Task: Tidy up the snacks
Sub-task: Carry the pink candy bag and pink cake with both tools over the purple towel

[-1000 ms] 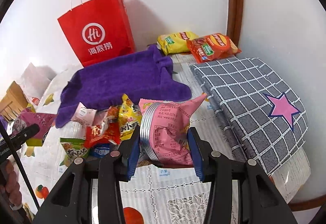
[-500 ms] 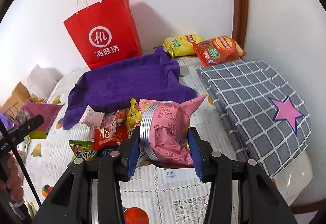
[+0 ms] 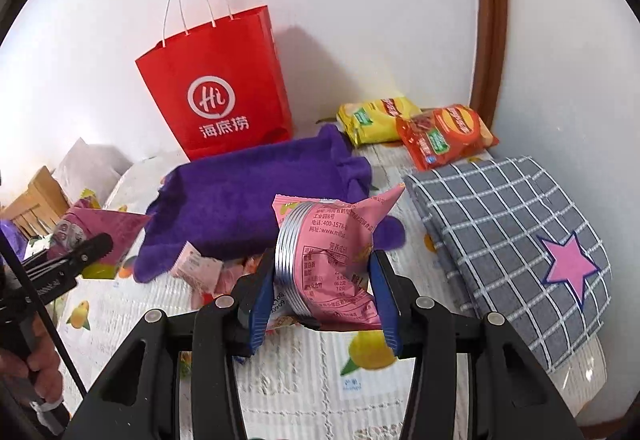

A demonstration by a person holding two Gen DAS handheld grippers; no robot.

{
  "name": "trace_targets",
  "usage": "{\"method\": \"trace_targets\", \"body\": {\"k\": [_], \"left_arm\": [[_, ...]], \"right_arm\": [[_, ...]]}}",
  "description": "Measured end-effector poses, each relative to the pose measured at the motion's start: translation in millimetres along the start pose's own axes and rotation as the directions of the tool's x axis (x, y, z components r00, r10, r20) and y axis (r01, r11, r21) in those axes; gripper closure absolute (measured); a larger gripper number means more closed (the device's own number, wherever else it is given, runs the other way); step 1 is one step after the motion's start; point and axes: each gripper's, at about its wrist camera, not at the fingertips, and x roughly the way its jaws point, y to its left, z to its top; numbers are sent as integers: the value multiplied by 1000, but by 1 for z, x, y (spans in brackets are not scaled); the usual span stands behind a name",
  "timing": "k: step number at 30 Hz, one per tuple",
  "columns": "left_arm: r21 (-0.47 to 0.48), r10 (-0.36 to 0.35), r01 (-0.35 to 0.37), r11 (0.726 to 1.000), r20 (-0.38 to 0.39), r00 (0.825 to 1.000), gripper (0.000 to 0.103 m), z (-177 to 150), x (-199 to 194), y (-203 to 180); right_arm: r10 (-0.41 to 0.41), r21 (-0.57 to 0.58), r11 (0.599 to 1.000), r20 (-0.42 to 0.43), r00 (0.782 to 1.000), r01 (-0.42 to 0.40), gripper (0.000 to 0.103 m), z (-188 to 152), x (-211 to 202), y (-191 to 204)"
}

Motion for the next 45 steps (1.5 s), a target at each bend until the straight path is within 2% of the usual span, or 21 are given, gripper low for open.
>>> {"method": "trace_targets", "body": {"k": [8,15,22,27,31,35,45], "left_arm": [[12,-11,11,1000,-3,1000,51,23,30,-3],[44,1,0,999,-4,1000,51,49,59,-10],[12,-8,8,1000,-15,1000,51,67,87,-1],[5,14,-14,1000,-38,999,51,77,102,2],[4,21,-21,1000,-28,999,51,90,106,1],[-13,13,-13,1000,-22,1000,51,97,115,4],[-40,30,-33,999,-76,997,51,90,137,18]], "right_arm": [[3,-11,1000,-9,1000,-3,57,24,32,10],[-8,-4,1000,0,1000,8,57,60,63,10],[14,-23,1000,23,1000,-14,57,98,89,18],[25,-32,999,22,999,-25,57,116,109,23],[47,-36,998,16,999,-46,57,128,124,29],[65,-49,997,-4,998,-65,57,134,137,35],[71,-68,995,-54,996,-75,57,127,161,36]]}}
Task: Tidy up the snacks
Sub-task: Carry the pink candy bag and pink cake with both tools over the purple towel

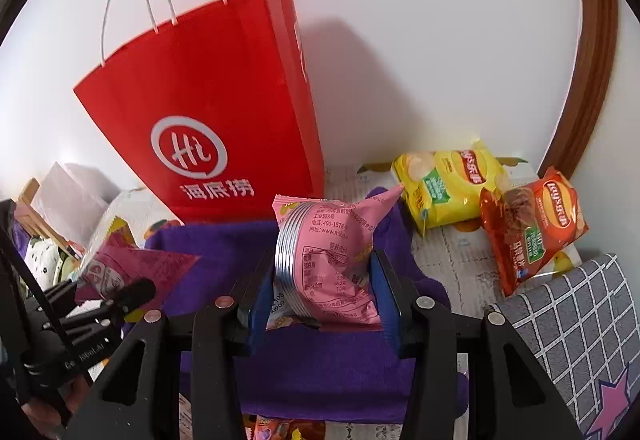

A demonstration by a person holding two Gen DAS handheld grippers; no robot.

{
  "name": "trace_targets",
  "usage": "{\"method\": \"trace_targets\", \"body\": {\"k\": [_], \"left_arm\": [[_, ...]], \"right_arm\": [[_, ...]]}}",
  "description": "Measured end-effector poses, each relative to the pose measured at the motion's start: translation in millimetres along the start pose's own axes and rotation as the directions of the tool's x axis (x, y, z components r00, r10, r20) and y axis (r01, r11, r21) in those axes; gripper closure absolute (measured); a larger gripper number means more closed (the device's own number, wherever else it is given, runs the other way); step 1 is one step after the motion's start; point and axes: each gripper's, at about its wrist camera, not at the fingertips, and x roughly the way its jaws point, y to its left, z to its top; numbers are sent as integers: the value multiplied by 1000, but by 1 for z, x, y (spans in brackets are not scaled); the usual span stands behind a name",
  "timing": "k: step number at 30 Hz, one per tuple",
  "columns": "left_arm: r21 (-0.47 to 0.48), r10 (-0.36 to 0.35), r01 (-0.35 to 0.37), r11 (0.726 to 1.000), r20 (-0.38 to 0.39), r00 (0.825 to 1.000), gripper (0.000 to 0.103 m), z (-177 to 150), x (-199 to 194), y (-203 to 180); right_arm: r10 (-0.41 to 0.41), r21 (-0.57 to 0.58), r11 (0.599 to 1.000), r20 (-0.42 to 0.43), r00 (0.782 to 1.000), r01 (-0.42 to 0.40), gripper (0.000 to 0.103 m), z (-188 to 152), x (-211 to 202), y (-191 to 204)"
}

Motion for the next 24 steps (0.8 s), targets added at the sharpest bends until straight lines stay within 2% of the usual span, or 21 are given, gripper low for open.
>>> {"method": "trace_targets", "body": {"k": [10,24], "left_arm": [[-1,7,-7,1000,-17,1000,50,-2,9,2],[14,8,-8,1000,-27,1000,50,-2,12,-2]], "right_arm": [[11,42,999,-48,999,-9,57,-2,15,-16],[27,27,999,-64,998,-25,57,-4,20,-7]]}}
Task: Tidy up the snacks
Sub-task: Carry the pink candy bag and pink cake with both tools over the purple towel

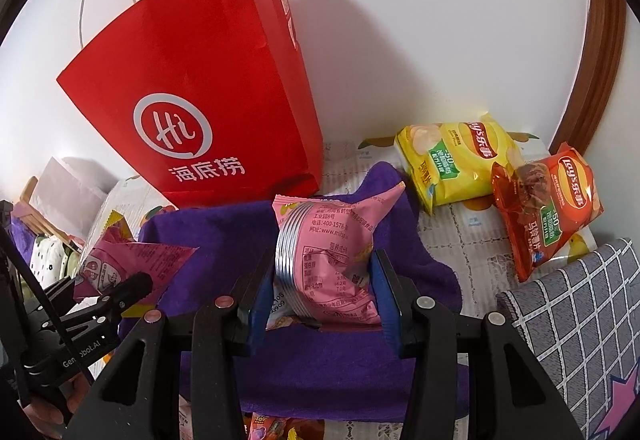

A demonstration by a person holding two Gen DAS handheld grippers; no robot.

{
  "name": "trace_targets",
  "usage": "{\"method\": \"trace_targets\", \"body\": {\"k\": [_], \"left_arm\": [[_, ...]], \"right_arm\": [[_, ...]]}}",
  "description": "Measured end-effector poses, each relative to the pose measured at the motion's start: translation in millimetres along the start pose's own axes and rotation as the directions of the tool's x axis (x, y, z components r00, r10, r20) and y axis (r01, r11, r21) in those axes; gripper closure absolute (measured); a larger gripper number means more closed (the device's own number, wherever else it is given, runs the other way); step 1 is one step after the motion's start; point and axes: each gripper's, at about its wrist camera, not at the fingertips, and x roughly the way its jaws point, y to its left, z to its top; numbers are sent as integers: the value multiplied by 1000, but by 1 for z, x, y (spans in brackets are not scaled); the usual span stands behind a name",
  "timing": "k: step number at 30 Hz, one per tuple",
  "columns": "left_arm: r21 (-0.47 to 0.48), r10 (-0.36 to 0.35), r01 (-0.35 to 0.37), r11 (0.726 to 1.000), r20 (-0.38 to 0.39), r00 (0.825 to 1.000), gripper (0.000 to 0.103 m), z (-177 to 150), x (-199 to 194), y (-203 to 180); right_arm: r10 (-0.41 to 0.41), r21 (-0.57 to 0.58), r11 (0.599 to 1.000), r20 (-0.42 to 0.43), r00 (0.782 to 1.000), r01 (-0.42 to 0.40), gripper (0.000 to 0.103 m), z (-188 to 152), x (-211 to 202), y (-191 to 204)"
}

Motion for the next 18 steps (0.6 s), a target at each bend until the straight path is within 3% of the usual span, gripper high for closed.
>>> {"method": "trace_targets", "body": {"k": [18], "left_arm": [[-25,14,-14,1000,3,1000,50,3,0,10]], "right_arm": [[-10,16,1000,-8,1000,10,57,0,4,-7]]}}
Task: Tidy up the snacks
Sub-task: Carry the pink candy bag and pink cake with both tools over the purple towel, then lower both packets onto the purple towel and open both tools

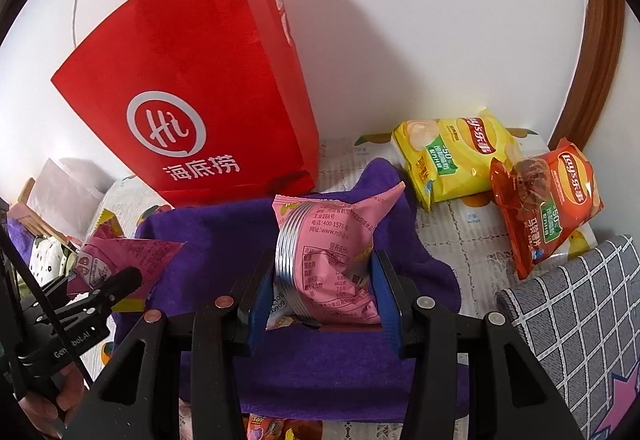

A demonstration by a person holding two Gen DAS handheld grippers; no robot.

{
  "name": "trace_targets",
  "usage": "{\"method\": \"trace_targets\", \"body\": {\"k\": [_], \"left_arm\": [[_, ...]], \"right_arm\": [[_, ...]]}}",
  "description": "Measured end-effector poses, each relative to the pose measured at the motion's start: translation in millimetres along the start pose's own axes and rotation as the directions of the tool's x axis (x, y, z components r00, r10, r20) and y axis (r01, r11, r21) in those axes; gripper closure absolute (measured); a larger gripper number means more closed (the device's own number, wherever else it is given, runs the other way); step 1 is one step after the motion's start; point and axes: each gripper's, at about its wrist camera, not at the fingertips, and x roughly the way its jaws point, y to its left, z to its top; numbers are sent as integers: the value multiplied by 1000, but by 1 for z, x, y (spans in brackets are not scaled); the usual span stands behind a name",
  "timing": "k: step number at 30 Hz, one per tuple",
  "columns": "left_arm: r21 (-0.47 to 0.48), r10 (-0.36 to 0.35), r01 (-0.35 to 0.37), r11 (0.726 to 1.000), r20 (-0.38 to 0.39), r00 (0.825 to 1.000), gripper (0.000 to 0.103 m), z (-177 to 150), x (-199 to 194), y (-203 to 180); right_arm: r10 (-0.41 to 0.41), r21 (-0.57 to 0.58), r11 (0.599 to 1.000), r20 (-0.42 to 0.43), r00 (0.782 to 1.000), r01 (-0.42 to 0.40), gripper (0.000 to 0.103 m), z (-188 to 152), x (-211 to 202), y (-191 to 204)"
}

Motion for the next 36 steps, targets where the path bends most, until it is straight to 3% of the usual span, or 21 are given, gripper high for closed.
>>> {"method": "trace_targets", "body": {"k": [7,19,36], "left_arm": [[-8,-1,1,1000,-11,1000,50,0,4,2],[18,27,-25,1000,-85,996,50,-8,25,-9],[12,30,-29,1000,-116,993,49,-10,29,-8]], "right_arm": [[2,0,1000,-18,1000,-2,57,-1,8,-2],[7,-15,1000,-158,987,-10,57,-13,48,6],[-7,-49,999,-182,983,-2,56,-18,55,15]]}}
